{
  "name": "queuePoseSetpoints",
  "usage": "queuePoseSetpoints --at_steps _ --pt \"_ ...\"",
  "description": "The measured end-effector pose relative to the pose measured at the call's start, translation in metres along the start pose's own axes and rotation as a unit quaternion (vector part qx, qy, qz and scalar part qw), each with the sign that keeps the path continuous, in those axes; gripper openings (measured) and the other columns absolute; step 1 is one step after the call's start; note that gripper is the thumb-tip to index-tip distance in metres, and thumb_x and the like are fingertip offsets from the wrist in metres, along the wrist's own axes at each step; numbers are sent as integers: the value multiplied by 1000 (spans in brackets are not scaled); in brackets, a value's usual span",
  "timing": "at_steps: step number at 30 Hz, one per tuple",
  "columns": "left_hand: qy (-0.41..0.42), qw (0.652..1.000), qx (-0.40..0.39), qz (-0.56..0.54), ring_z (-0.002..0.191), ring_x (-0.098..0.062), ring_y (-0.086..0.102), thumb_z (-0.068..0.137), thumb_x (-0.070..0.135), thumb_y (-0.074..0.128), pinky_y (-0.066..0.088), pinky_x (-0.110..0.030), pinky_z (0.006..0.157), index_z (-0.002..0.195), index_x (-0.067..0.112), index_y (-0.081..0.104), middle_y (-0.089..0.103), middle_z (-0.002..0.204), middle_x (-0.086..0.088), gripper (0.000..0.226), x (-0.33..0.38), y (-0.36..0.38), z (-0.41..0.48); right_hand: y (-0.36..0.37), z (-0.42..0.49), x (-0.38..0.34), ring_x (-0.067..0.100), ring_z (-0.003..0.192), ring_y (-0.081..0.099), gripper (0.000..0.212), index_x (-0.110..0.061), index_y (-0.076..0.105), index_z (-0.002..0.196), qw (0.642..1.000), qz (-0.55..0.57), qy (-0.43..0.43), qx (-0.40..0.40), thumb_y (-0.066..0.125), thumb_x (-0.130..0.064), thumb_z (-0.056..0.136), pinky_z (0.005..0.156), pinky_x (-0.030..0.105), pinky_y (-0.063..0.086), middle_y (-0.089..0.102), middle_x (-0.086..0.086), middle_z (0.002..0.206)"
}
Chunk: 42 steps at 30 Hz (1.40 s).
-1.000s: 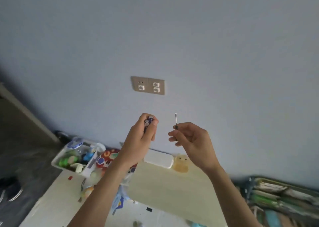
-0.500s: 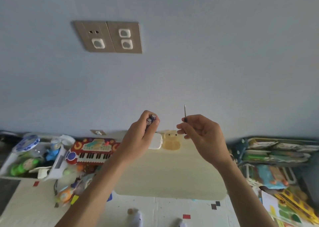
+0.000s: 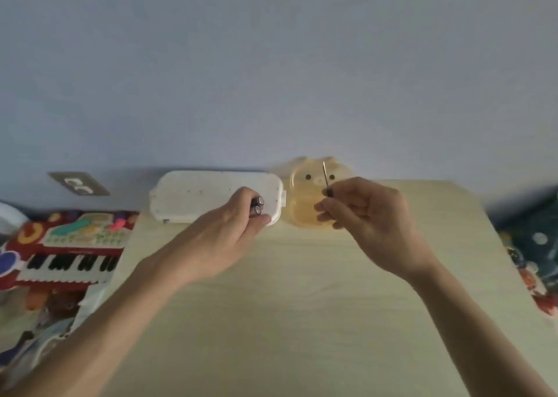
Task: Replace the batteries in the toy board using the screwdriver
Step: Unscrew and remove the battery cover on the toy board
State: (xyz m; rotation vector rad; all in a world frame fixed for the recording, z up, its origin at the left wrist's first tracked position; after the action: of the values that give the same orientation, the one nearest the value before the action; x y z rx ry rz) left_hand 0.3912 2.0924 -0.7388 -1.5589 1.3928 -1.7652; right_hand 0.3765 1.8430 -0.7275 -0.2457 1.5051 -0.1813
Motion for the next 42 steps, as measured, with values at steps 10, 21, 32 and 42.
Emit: queuePoseSetpoints --at_steps 10,21,32,42 --pt "74 964 11 256 91 -28 68 105 45 37 56 -43 75 122 11 50 50 117 -4 40 -50 77 13 21 14 88 14 80 81 4 -12 72 99 993 -88 -76 -36 72 -12 95 75 35 65 83 -1 87" --pt "98 985 -11 142 97 -11 56 106 49 55 44 -30 86 113 23 52 52 114 12 27 -39 91 15 8 -5 87 13 81 81 4 -12 73 99 993 -107 -52 -22 72 -11 95 76 43 65 83 0 88" --pt "201 970 106 87 87 -33 72 100 40 72 54 -50 78 118 12 69 55 120 -3 34 14 130 60 -16 -13 93 17 78 81 5 -11 71 97 993 -99 -56 21 73 -7 94 71 38 64 83 2 86" --pt "149 967 205 -36 64 -8 51 79 39 93 46 -30 67 91 14 80 68 92 2 30 7 135 73 -20 -18 94 19 79 81 5 -7 71 100 993 -104 -54 21 72 -7 95 72 39 64 83 4 86"
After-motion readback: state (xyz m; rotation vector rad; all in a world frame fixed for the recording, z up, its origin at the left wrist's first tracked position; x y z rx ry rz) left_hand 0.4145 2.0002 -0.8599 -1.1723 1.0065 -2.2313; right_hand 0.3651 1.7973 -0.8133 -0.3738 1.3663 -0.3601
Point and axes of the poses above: each hand's wrist, its own z-axis towards the middle knuckle, its own y-axis out of the palm, x = y × z, the point moved 2 cm from there along z, towards the middle knuckle
